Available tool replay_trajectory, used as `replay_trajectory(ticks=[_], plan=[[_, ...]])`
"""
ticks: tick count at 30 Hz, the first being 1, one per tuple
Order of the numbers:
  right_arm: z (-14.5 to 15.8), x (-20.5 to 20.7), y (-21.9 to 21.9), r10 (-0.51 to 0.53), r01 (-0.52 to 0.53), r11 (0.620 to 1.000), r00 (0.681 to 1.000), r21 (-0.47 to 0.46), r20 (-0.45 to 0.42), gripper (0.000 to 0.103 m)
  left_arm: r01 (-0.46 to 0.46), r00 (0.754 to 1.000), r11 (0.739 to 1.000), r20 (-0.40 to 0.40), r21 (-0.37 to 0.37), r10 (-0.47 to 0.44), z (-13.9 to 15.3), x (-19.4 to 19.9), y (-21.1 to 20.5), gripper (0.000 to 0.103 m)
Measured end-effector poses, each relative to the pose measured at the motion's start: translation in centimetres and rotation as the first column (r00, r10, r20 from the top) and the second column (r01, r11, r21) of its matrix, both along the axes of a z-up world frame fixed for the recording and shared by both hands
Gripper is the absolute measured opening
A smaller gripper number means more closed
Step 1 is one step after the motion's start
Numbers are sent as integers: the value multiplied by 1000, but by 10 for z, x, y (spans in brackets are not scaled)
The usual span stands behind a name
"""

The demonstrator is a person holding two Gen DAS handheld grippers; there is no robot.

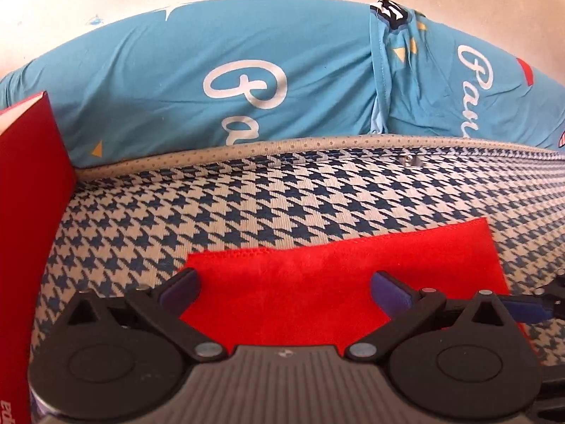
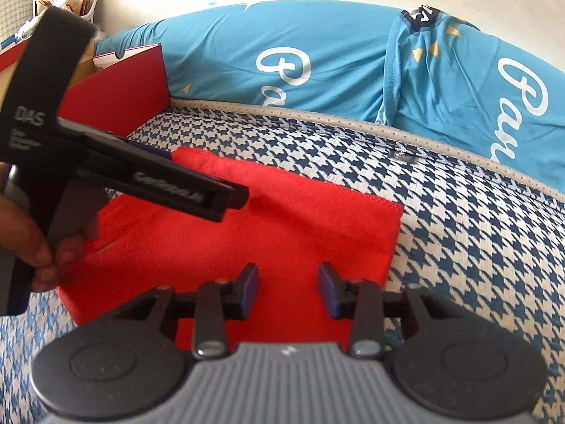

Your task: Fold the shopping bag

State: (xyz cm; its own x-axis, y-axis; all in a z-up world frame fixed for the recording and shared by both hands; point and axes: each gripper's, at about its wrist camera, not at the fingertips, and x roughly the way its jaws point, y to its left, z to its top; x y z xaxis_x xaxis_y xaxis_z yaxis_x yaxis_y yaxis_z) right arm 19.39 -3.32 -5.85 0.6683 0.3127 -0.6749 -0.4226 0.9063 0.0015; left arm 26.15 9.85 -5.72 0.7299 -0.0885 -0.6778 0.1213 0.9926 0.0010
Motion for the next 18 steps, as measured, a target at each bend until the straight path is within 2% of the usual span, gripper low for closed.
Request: replay_trajectory(ticks=[18], plan=[[2,20,-1,21,-21,1000,999,-4,38,36,-13,998,999,61,-43,16,-11,-3,7,103]])
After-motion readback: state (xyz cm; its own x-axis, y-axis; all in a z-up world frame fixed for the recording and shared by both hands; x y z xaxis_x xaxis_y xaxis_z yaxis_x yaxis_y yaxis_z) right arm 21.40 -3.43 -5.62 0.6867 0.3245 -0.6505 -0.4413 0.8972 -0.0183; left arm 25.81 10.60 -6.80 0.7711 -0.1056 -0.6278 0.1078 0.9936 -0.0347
